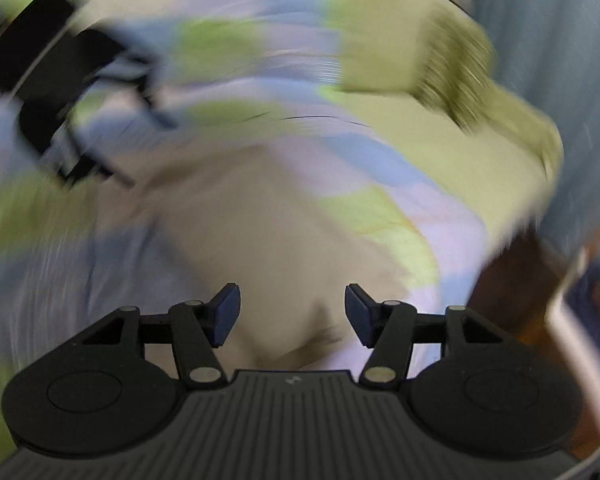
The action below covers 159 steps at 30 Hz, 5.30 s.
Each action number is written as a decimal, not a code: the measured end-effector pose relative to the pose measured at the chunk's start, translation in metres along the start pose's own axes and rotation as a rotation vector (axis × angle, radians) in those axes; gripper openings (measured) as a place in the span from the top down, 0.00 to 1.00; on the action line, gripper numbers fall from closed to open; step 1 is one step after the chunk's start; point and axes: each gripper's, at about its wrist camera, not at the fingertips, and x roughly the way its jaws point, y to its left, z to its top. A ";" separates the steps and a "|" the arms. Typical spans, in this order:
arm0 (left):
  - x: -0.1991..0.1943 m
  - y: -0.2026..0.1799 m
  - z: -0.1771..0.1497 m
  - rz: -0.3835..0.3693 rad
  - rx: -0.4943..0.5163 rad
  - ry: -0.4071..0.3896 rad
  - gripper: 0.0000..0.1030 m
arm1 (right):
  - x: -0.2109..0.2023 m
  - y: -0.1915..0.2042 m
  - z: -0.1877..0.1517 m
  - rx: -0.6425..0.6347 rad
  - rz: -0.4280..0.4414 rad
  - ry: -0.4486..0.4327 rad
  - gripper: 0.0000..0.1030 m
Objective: Fold clothes
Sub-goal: 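Grasp the folded shirt edge with the left gripper while the right gripper grasps it too, then fold the shirt over with both grippers and open them, then pull both grippers back from the folded shirt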
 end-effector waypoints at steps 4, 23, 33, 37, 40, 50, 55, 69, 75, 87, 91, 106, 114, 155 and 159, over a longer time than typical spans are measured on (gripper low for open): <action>0.021 -0.005 0.005 0.072 0.007 0.017 0.25 | 0.021 0.041 -0.012 -0.242 -0.119 0.011 0.48; 0.006 0.046 0.007 0.095 -0.253 -0.028 0.84 | 0.041 -0.001 0.015 -0.379 -0.046 -0.029 0.95; -0.101 0.076 -0.003 0.228 -0.673 0.454 0.84 | 0.059 -0.068 0.149 -0.702 0.240 -0.382 0.96; -0.085 0.030 0.044 0.134 -0.827 0.601 0.82 | 0.072 -0.064 0.150 -0.851 0.436 -0.463 0.96; -0.061 -0.008 0.083 0.056 -0.929 0.684 0.75 | 0.092 -0.059 0.113 -0.987 0.608 -0.466 0.96; -0.064 -0.055 0.156 0.069 -0.997 0.875 0.63 | 0.108 -0.060 0.002 -1.235 0.610 -0.492 0.75; -0.109 -0.056 0.142 0.074 -1.017 0.930 0.56 | 0.097 -0.093 0.022 -1.019 0.621 -0.392 0.76; -0.122 -0.016 0.041 0.110 -1.877 0.621 0.45 | 0.144 -0.104 0.070 -0.400 0.559 0.005 0.77; -0.132 0.002 -0.026 0.150 -2.064 0.496 0.45 | 0.171 -0.105 0.116 0.004 0.770 0.029 0.75; -0.096 -0.010 -0.064 0.147 -2.120 0.377 0.63 | 0.214 -0.087 0.136 0.045 0.849 0.011 0.75; -0.096 -0.013 -0.064 0.159 -2.104 0.356 0.86 | 0.221 -0.079 0.138 0.008 0.851 0.033 0.84; -0.083 -0.019 -0.071 0.226 -2.118 0.407 0.78 | 0.227 -0.055 0.146 -0.075 0.787 -0.018 0.98; -0.117 0.000 -0.076 0.201 -2.140 0.467 0.70 | 0.206 -0.069 0.162 0.056 0.651 -0.042 0.63; -0.118 -0.064 0.063 0.310 -2.209 0.611 0.61 | 0.108 -0.089 0.048 -0.201 0.680 -0.113 0.92; -0.101 -0.059 0.080 0.252 -2.150 0.610 0.55 | 0.100 -0.070 0.038 -0.316 0.737 -0.135 0.87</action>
